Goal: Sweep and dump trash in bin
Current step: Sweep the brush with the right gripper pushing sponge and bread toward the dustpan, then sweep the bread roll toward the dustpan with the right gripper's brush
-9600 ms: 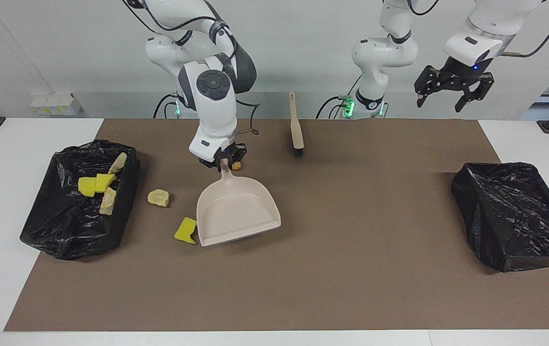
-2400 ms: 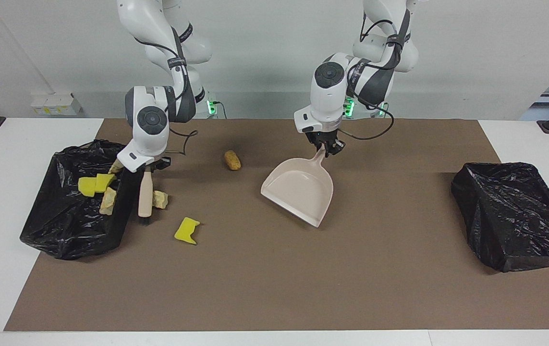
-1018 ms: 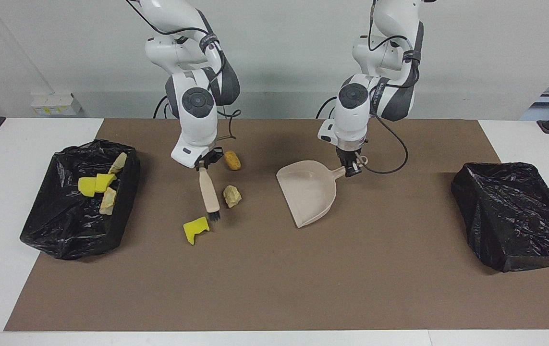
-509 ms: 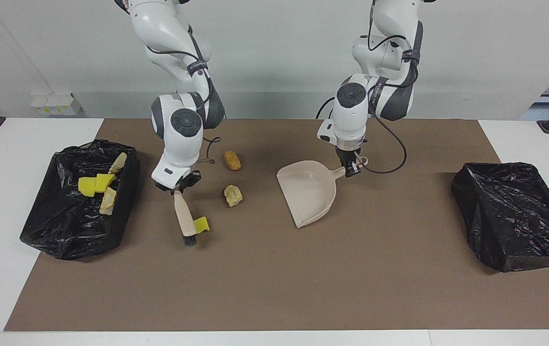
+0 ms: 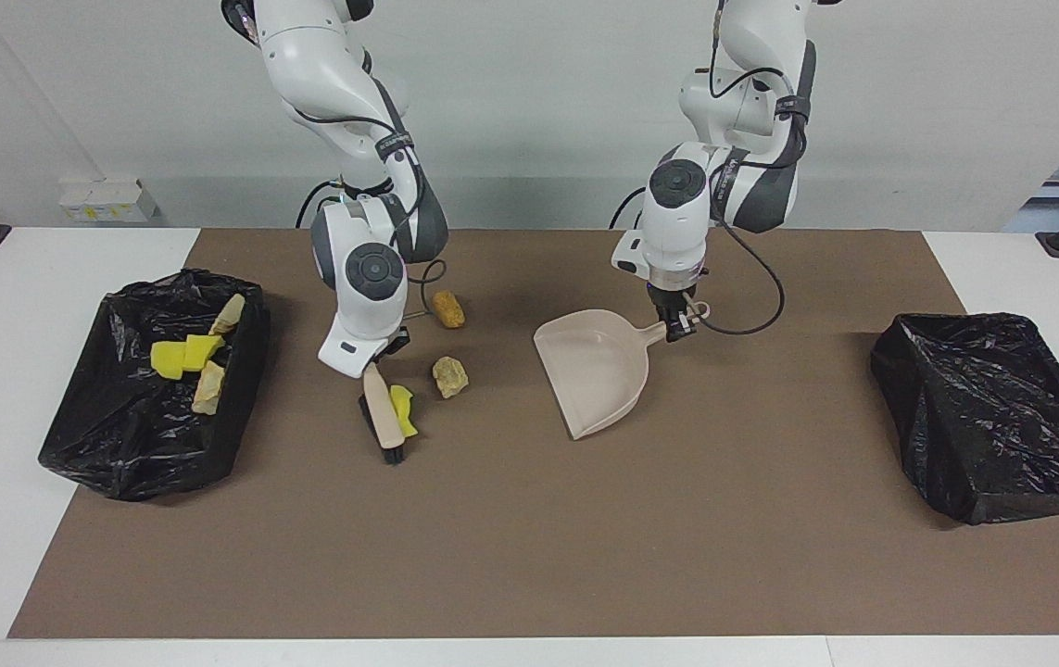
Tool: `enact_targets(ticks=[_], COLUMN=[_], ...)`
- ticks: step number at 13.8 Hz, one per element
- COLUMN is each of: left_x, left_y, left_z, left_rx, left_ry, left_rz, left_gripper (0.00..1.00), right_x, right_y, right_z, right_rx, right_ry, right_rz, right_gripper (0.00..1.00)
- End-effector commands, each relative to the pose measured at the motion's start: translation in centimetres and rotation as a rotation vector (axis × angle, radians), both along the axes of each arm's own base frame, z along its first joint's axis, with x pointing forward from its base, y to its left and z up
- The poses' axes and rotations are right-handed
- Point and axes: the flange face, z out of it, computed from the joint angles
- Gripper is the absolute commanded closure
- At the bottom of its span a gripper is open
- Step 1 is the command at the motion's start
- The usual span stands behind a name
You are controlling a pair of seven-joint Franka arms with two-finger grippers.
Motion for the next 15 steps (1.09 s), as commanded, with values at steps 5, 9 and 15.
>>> enact_targets(ticks=[5,9,15], left_x=[-0.1,-0.1,0.1], left_y=[0.1,0.2,0.5], left_z=[-0.1,-0.1,-0.1], left_rx=[0.018,0.016,0.012], left_ry=[-0.007,-0.009,-0.013], left_rz=[-0.019,-0.018,-0.015], left_gripper=[1.00,1.00,1.00], right_x=[-4.2,-3.1,-10.8], right_y=[5.0,5.7,3.0], right_z=[-0.3,3.9,5.5], right_rx=[0.056,0.091,-0.022], right_ry=[0.053,0.117,0.171], right_rz=[-0.224,-0.250,-0.276], right_gripper=[1.00,1.00,1.00])
